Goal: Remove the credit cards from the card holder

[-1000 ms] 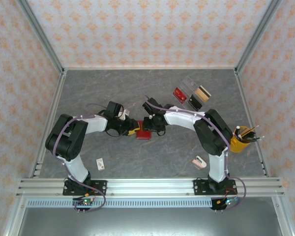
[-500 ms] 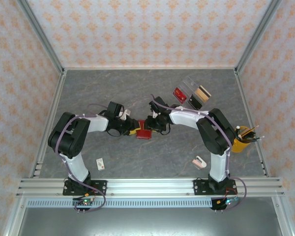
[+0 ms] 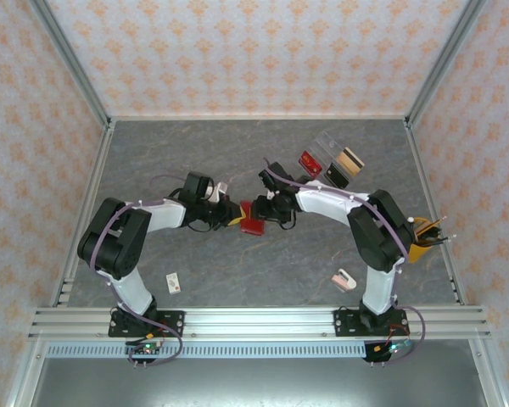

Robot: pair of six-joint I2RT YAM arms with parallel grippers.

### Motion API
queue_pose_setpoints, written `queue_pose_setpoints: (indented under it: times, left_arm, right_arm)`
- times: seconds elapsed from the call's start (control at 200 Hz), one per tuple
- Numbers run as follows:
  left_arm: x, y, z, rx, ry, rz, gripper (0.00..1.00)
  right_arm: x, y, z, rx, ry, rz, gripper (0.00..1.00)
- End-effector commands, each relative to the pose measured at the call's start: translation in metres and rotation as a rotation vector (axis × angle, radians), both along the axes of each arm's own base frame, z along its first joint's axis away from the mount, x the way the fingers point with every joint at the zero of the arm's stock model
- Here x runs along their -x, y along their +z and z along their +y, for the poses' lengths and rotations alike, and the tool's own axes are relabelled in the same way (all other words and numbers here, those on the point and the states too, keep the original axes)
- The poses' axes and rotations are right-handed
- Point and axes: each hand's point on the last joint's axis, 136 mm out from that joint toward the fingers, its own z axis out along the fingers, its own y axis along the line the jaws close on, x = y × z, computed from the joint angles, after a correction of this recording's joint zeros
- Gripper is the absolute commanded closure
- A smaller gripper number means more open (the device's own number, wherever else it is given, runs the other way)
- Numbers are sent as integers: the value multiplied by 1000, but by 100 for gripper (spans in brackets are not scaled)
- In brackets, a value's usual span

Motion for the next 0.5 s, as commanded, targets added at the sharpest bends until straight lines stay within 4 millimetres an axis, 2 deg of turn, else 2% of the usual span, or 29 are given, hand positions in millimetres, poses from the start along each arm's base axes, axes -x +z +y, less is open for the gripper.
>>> queue_pose_setpoints:
  times: [0.0, 0.265, 0.49]
  left_arm:
    - [2, 7, 2, -12, -1, -25, 100]
    - [2, 8, 1, -8, -8, -26, 100]
    - [2, 9, 1, -11, -5, -29, 100]
  right_arm:
    - [-1, 10, -6, 54, -27, -18, 45]
    - [0, 8, 8, 80, 3, -23, 39]
    - [-1, -6, -2, 151, -23, -5, 44]
